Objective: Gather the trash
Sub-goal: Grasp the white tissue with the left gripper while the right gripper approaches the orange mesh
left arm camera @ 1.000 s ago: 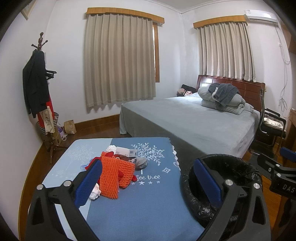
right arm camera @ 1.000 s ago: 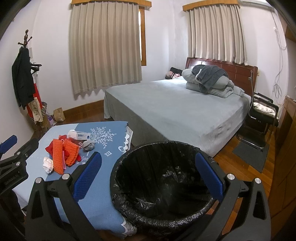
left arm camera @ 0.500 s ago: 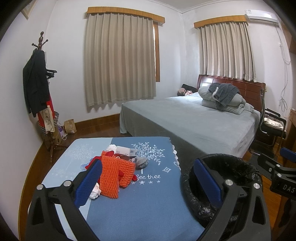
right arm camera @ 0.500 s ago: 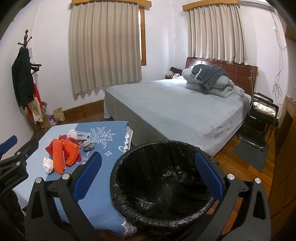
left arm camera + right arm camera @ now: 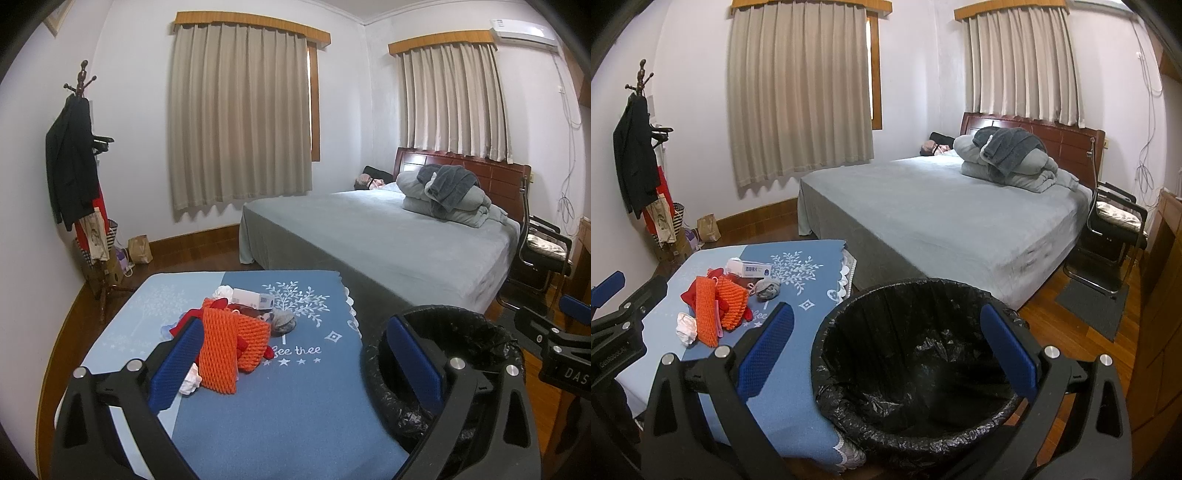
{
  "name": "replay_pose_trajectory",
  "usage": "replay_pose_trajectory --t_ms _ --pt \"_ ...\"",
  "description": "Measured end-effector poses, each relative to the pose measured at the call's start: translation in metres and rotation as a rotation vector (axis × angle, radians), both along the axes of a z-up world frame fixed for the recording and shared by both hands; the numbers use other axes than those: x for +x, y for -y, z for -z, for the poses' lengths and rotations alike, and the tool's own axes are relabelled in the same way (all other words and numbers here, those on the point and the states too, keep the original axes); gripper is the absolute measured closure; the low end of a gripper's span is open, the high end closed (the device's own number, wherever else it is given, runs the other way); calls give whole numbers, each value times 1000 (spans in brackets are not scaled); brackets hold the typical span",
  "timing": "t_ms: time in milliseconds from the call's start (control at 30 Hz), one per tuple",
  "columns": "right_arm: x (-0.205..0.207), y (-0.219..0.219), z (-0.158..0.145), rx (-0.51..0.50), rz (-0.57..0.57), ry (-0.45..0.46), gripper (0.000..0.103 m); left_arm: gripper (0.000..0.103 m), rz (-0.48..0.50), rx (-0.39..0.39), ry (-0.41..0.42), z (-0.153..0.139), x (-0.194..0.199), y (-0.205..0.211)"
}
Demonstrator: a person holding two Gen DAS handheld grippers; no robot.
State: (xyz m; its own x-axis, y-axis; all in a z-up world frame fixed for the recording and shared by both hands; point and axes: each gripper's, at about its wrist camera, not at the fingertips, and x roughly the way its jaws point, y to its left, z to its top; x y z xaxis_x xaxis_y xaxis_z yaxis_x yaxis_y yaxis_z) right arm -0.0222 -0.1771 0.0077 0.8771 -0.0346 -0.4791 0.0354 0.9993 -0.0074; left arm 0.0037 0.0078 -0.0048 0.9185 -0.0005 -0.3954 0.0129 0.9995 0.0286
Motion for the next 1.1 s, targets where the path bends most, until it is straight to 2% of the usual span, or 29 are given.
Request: replay_pose_trajectory --t_ms 333,500,667,833,1100 --pt "11 -14 10 23 -14 -6 5 6 -32 6 -12 19 0 -21" --pt "31 -31 19 34 -41 -5 5 6 -118 44 -46 36 14 -50" --pt "55 -56 38 57 -88 -20 5 6 -225 99 -99 65 30 -98" --pt "80 -84 58 54 -127 -32 5 8 -292 73 -155 90 46 -136" --pt "113 -116 82 42 -184 -77 5 23 -302 13 -233 129 78 -164"
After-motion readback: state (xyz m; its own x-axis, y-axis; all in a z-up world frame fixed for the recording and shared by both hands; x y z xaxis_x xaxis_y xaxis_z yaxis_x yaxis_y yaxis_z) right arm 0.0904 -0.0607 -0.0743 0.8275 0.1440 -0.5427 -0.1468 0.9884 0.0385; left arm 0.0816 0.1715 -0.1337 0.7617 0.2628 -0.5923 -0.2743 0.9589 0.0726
